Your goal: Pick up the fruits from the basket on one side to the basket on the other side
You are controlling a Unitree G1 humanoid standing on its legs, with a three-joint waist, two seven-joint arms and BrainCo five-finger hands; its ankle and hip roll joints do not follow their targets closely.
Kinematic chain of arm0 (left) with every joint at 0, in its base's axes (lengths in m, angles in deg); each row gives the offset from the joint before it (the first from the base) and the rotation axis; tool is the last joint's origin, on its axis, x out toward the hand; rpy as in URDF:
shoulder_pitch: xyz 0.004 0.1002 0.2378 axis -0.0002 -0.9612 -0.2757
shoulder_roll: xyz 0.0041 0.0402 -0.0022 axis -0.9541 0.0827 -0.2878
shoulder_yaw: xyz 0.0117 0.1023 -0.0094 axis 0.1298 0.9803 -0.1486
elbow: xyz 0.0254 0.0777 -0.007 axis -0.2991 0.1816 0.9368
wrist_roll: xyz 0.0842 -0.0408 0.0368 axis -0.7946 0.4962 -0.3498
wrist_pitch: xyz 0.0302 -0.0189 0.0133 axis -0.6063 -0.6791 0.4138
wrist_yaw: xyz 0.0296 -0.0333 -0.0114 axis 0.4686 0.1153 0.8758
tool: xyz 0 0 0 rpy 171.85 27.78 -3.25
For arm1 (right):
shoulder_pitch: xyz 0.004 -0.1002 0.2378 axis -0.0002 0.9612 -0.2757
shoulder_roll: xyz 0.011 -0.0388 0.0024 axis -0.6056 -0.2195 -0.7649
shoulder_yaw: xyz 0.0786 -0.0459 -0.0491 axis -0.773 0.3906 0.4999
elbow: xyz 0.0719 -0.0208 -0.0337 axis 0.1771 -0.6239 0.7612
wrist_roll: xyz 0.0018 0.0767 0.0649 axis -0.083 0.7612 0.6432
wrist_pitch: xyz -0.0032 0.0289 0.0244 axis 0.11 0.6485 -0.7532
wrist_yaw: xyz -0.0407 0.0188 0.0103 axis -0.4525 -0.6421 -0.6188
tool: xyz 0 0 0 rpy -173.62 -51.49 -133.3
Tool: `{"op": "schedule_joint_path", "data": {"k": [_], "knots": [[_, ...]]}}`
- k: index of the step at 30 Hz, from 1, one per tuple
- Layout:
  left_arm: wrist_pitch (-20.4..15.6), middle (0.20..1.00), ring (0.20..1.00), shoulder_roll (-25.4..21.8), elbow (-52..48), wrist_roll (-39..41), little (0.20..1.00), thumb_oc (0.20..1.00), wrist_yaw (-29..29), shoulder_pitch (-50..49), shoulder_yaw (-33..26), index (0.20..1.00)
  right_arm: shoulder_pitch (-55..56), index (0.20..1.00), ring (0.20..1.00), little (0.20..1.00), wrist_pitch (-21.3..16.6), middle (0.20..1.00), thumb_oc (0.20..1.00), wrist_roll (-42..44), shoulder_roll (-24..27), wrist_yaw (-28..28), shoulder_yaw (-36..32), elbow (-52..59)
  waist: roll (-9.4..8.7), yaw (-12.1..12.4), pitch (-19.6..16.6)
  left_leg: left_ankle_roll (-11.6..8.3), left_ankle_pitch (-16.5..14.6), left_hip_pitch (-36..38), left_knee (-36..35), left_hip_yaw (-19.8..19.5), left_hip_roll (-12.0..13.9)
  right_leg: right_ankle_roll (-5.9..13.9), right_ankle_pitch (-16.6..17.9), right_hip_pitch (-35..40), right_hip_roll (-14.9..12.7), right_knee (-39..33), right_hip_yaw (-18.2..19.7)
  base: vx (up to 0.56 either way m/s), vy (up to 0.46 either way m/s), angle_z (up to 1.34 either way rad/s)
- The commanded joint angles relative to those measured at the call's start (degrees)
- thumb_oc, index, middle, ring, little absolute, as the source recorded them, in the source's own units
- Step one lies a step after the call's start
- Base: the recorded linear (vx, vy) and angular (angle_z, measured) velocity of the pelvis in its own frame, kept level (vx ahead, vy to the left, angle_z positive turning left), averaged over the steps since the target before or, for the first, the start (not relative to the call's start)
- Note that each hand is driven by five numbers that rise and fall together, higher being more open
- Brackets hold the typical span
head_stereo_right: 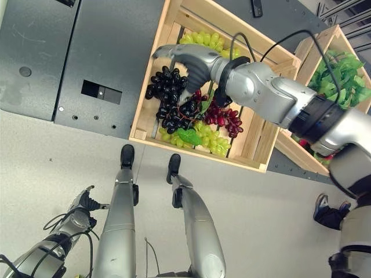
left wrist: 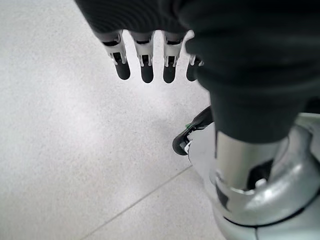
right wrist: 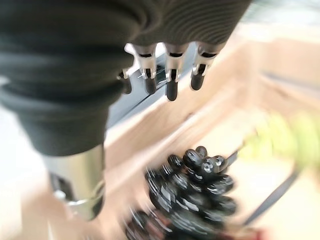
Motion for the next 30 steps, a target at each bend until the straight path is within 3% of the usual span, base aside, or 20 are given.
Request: {"op": "schedule_joint_path", "data": {"k": [1, 7, 9, 11, 30], "knots": [[-0.06, 1.000, 1.000, -3.28, -0.62, -3.60, 1.000, 1.000, 0.60, -3.24, -4.55, 1.000, 0.81, 1.000, 1.000, 1.000, -3.55, 1.000, 1.000, -11.71, 6.48, -0.54, -3.30, 1.28, -4.20, 4.18, 4.59, 0.66, -3.47, 2.15, 2.71, 0.10, -2.45, 3.88, 5.80, 0.11, -1.12, -1.03, 0.19, 0.02, 0.003, 0.14], [0.25, 1.000, 1.000, -5.93, -0.03, -4.24, 1.000, 1.000, 0.43, -2.96, -4.82, 1.000, 1.46, 1.000, 1.000, 1.000, -5.10, 1.000, 1.000, -18.89, 7.73, 1.05, -3.30, 3.85, -6.41, 5.35, 4.59, 0.53, -3.62, 1.92, 2.75, -0.08, -2.59, 4.04, 5.57, -0.13, -1.13, -0.97, 0.07, 0.00, 0.001, 0.03], [0.25, 1.000, 1.000, -5.93, -0.03, -4.24, 1.000, 1.000, 0.44, -2.96, -4.82, 1.000, 1.46, 1.000, 1.000, 1.000, -5.10, 1.000, 1.000, -18.90, 7.74, 1.05, -3.30, 3.86, -6.41, 5.35, 4.59, 0.53, -3.62, 1.92, 2.75, -0.07, -2.59, 4.04, 5.57, -0.13, -1.13, -0.96, 0.07, 0.00, 0.000, 0.00], [0.43, 1.000, 1.000, -7.62, 0.38, -4.55, 1.000, 1.000, 0.55, -2.85, -4.59, 1.000, 1.30, 1.000, 1.000, 1.000, -6.15, 1.000, 1.000, -24.11, 7.92, 1.29, -3.30, 4.67, -7.99, 6.21, 4.59, 0.56, -3.77, 1.72, 2.73, -0.25, -2.70, 4.05, 5.42, -0.36, -1.11, -0.77, 0.08, 0.00, 0.003, -0.02], [0.88, 1.000, 1.000, -9.89, 0.81, -3.90, 1.000, 1.000, 0.13, -1.05, -3.49, 1.000, 2.70, 1.000, 1.000, 1.000, -7.38, 1.000, 1.000, -34.88, 6.34, 0.62, -3.30, 2.46, -9.55, 7.76, 4.59, 0.45, -3.81, 0.74, 2.77, -0.55, -3.05, 4.00, 5.06, -1.53, -1.13, -0.28, 0.17, 0.00, 0.000, 0.00]]}}
